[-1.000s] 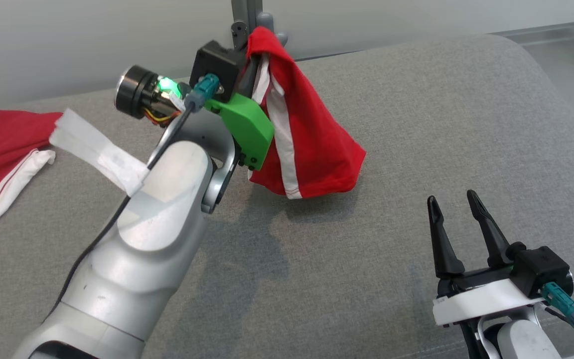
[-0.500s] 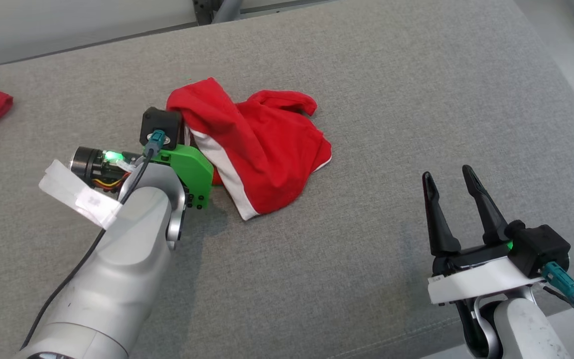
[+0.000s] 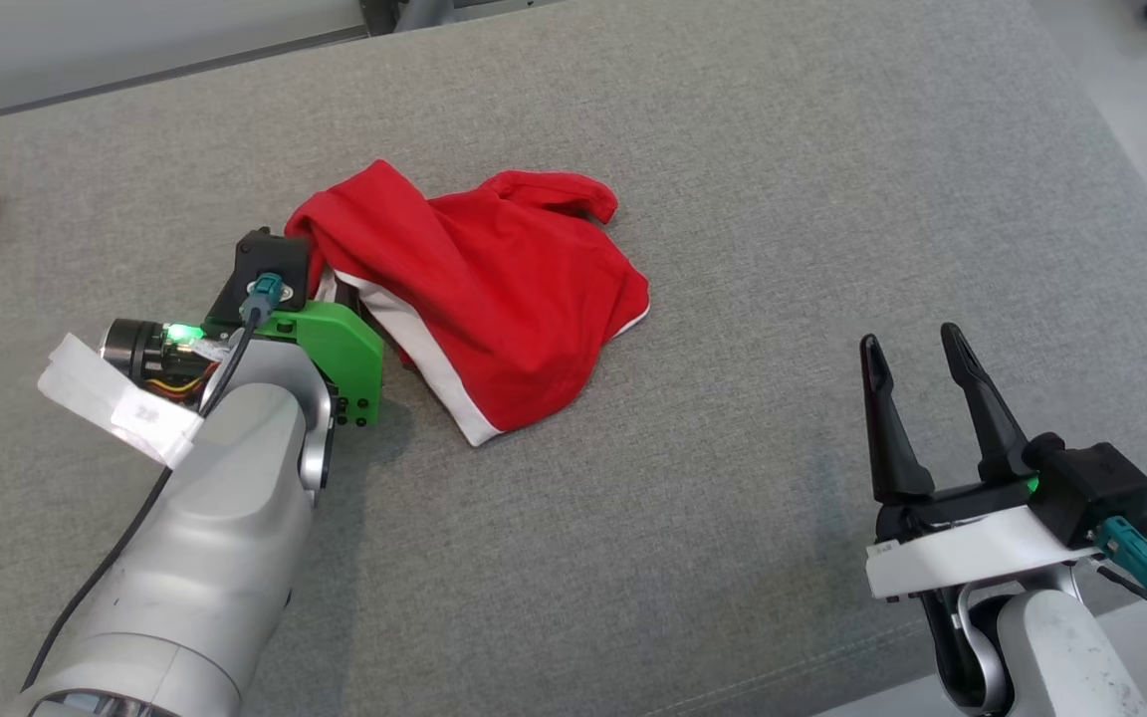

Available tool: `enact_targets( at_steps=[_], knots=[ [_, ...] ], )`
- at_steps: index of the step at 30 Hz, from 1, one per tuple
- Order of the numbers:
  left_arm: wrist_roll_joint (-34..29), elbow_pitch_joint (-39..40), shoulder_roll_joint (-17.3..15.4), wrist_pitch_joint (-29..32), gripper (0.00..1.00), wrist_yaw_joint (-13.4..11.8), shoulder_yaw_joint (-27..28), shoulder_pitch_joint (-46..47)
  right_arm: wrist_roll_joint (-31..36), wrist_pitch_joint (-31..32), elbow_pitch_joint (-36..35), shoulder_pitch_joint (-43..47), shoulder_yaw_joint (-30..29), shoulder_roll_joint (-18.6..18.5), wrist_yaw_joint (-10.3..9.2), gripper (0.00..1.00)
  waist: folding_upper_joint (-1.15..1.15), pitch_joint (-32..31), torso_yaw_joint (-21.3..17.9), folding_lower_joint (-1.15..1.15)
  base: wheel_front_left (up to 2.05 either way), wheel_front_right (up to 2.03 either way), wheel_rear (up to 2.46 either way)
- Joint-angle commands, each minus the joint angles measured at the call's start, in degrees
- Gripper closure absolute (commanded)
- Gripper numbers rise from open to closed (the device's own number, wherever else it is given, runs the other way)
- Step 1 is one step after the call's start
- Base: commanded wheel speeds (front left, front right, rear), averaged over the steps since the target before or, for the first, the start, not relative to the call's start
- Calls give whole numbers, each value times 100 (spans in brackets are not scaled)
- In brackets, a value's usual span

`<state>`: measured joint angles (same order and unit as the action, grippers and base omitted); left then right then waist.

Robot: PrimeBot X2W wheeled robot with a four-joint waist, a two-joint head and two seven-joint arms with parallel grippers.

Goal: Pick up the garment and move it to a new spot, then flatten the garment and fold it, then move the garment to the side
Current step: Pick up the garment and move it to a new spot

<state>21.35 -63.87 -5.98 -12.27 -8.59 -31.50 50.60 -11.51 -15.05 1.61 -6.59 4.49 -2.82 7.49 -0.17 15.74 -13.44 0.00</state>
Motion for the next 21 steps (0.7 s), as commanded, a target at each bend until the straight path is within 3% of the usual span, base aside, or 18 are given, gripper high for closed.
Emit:
enact_targets(
  at_steps=[1,12,19,21],
  knots=[
    [36,-12,15,-35,0,16,10,35,10,-17,11,12,-4,-12,0,0,17,-86,92,0,0,0,0],
    [200,303,-55,-294,0,372,108,-581,142,-17,74,218,-118,-13,0,0,17,-604,522,0,0,0,0],
    [173,1431,-256,-291,0,360,401,-1533,292,-17,87,422,-274,-13,0,0,17,-931,829,0,0,0,0],
    [129,2030,-302,-291,0,219,625,-2043,339,-17,85,497,-309,-14,0,0,17,-1032,933,0,0,0,0]
  ],
)
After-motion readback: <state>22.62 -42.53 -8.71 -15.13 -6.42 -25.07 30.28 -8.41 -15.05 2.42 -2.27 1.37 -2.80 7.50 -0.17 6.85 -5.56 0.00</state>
